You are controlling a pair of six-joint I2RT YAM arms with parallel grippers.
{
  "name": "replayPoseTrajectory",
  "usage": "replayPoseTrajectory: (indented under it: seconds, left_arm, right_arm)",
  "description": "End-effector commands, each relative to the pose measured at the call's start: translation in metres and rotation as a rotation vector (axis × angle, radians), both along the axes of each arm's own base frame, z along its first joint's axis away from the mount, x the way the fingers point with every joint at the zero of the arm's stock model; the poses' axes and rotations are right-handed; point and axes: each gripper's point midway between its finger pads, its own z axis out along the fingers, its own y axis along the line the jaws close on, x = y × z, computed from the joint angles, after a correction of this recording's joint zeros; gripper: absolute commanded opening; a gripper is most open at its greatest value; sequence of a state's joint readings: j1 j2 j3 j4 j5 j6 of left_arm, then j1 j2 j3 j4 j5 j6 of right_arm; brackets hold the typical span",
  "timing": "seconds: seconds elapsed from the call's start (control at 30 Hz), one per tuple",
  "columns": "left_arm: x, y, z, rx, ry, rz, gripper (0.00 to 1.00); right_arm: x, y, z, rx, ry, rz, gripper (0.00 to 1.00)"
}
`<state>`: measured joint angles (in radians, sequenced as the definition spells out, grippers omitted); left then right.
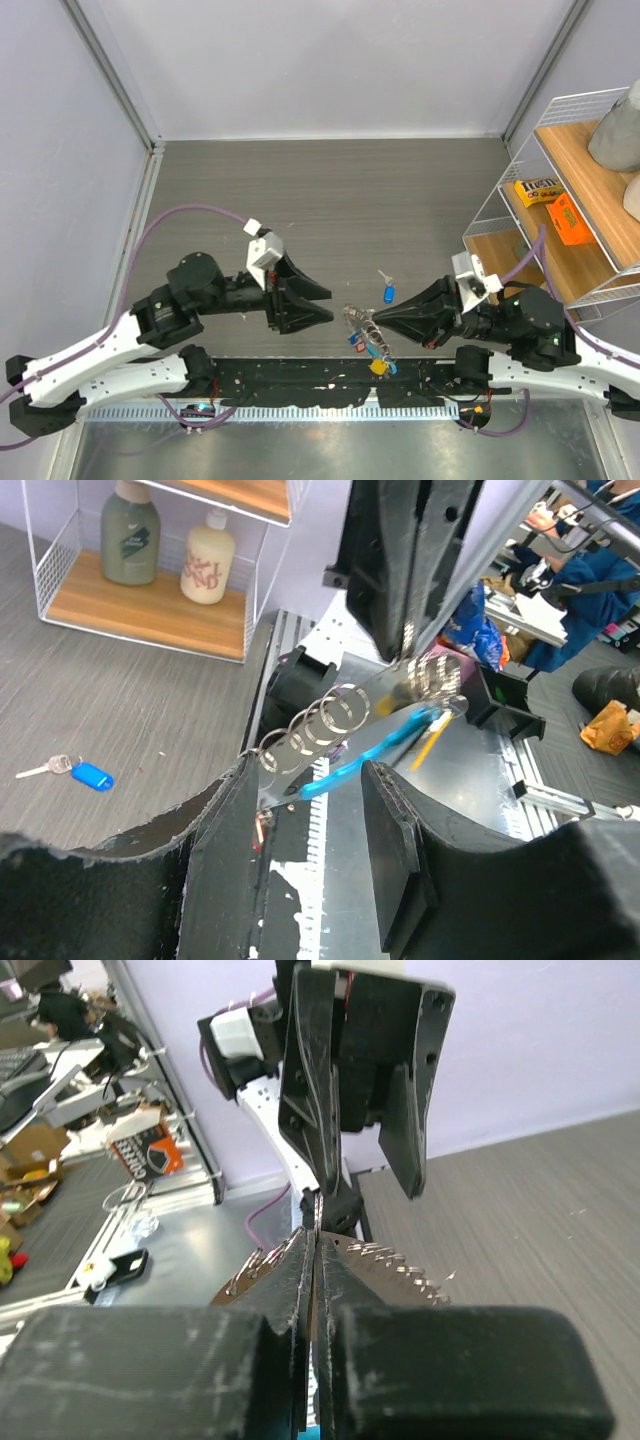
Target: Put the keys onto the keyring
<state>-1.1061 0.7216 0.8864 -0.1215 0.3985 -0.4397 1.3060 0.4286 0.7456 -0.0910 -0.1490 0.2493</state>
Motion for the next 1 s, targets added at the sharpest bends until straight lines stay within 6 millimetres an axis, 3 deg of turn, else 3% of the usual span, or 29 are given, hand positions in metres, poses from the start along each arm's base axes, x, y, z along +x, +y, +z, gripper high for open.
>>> replayPoseTrajectory:
  seconds: [0.0,0.2,0.47,0.73,0.97]
  left_arm:
    - [0.013,-0.017,0.008,-0.035,-0.033,0.024,0.52]
    - [0.037,-0.042,-0.021,0.056,-0.013,0.080,0.58]
    - [0.076,-0.080,-0.064,0.196,0.038,0.172,0.63]
    - [0.130,-0.119,-0.130,0.380,0.079,0.312,0.63]
    - [0.153,-0.143,-0.179,0.484,0.123,0.367,0.64]
  right_arm:
    - [0.018,-0.027,0.041,0.188,-0.014,-0.136,0.06]
    - [0.041,-0.062,0.047,0.223,0.006,-0.306,0.06]
    - [0.050,-0.083,0.044,0.204,0.040,-0.385,0.06]
    - [0.071,-0.112,0.047,0.215,0.094,-0.538,0.06]
    - [0.085,-0.133,0.053,0.244,0.112,-0.654,0.06]
